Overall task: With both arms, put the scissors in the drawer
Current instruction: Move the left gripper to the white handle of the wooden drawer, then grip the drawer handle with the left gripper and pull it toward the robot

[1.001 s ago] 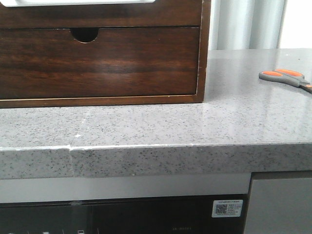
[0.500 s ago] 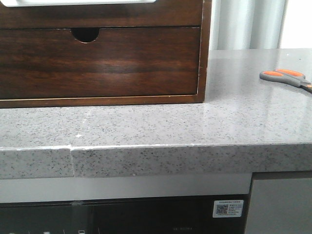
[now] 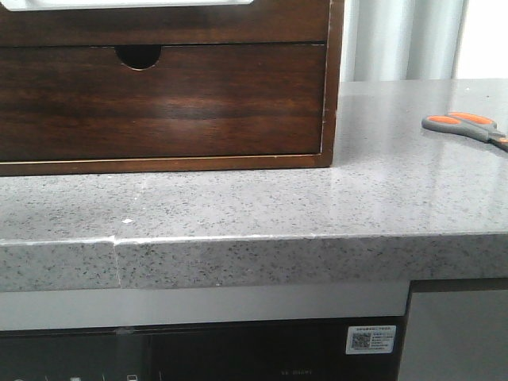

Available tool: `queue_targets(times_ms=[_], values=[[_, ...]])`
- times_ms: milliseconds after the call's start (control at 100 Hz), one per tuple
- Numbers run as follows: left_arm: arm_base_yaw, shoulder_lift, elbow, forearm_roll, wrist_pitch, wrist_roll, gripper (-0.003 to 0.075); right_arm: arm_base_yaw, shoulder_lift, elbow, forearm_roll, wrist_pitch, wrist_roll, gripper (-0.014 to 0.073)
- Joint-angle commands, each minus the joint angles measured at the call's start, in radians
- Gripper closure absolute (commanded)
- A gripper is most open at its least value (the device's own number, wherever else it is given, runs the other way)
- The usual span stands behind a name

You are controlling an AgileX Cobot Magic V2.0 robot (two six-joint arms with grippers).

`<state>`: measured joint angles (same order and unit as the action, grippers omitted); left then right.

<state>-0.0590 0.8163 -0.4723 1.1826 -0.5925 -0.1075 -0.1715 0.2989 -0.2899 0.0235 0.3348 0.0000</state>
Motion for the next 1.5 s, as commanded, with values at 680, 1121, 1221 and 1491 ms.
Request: queue_targets(times_ms=[680,1121,1221,1491], values=[[-0.221,0.336,-0.251,-0.048,0.144,0.193,0.0373,-0.006,0.020,-0.026,-0.001,-0.086,0.000,0.0690],[-0.221,0.360,-0.251,-0.026,0.141,0.207,0.0716,-0.006,0.020,-0.024,-0.001,-0.096,0.000,0.0690],[-0.221,0.353,-0.249,-0.026,0.141,0.207,0.0716,-0.006,0.020,-0.019,-0.001,-0.101,0.000,0.0690],[-0.221,0.316,-0.229,-0.002,0.166,0.207,0.0716,-0.006,0.020,-0.019,-0.001,-0.101,0.000,0.0690]])
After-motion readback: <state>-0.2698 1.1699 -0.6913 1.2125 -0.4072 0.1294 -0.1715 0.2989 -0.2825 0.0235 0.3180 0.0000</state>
